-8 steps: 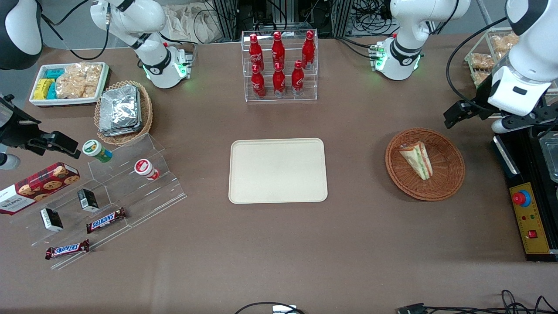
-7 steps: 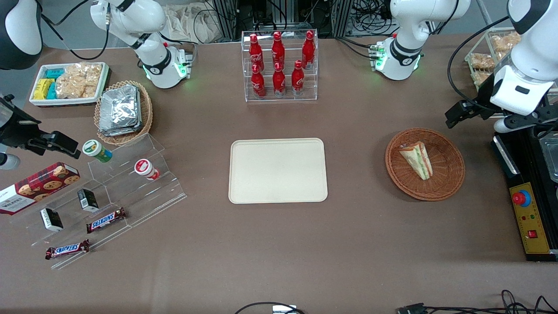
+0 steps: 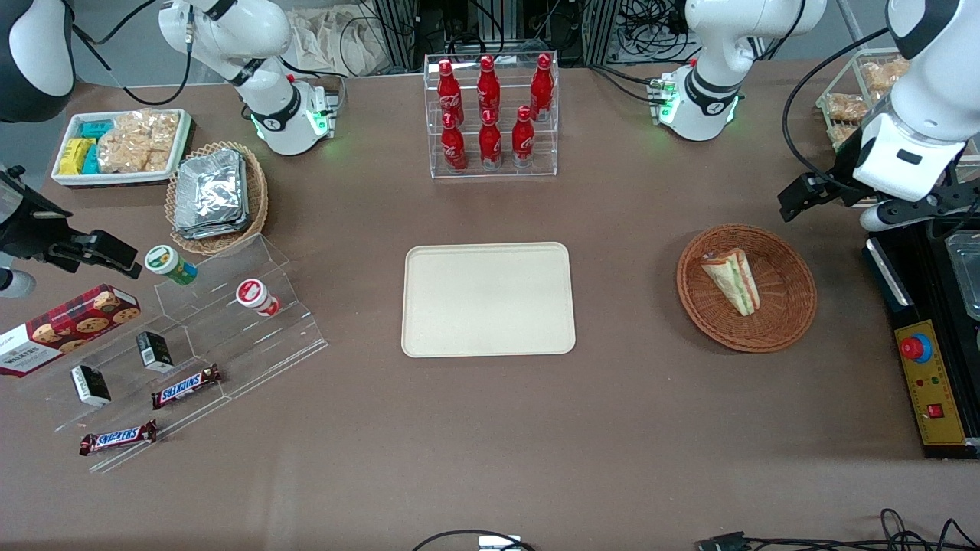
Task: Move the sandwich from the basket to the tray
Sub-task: 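Lower the open left gripper over the wrapped sandwich in the wicker basket, then close the left gripper on the sandwich's wrapped edge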
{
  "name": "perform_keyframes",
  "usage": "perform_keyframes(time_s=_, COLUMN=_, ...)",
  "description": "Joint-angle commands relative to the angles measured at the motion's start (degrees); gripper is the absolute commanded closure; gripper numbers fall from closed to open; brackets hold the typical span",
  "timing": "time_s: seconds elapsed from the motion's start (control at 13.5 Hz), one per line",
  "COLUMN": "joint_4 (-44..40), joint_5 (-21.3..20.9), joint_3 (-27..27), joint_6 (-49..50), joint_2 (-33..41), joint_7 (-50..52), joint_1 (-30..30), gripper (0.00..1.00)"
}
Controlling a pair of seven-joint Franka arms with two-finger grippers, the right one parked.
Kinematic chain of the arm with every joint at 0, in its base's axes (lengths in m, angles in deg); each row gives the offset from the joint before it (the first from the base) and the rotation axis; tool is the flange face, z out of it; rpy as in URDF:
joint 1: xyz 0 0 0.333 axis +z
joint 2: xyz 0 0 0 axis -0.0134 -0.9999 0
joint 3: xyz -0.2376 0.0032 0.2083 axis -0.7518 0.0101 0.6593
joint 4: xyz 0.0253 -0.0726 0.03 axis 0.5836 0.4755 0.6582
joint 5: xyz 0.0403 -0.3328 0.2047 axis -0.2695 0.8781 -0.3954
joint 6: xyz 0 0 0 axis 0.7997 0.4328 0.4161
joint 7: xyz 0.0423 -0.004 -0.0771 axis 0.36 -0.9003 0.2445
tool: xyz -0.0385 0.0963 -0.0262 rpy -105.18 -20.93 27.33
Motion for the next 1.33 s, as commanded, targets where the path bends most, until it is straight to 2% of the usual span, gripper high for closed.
perform_keyframes(time_s=0.0, joint_4=2.14, joint_5=-0.99, joint_3=0.48, joint_6=0.20, joint_2=0.80, joint_7=1.09, joint_1=-0.81, gripper=0.00)
perform_keyframes(time_s=0.22, joint_4=6.96, joint_5=-1.08, joint_3=1.09, joint_6=-3.56, joint_2=0.89, joint_7=1.78, joint_1=-0.72, gripper=0.00)
perform_keyframes(time_s=0.52, joint_4=23.47, joint_5=-1.08, joint_3=3.37, joint_6=-24.01, joint_2=0.98, joint_7=4.33, joint_1=-0.63, gripper=0.00)
perform_keyframes(time_s=0.81, joint_4=33.59, joint_5=-0.99, joint_3=3.73, joint_6=-38.88, joint_2=-3.14, joint_7=7.41, joint_1=-0.64, gripper=0.00)
perform_keyframes(time_s=1.26, joint_4=38.80, joint_5=-0.81, joint_3=4.96, joint_6=-58.23, joint_2=-14.74, joint_7=8.29, joint_1=-0.55, gripper=0.00)
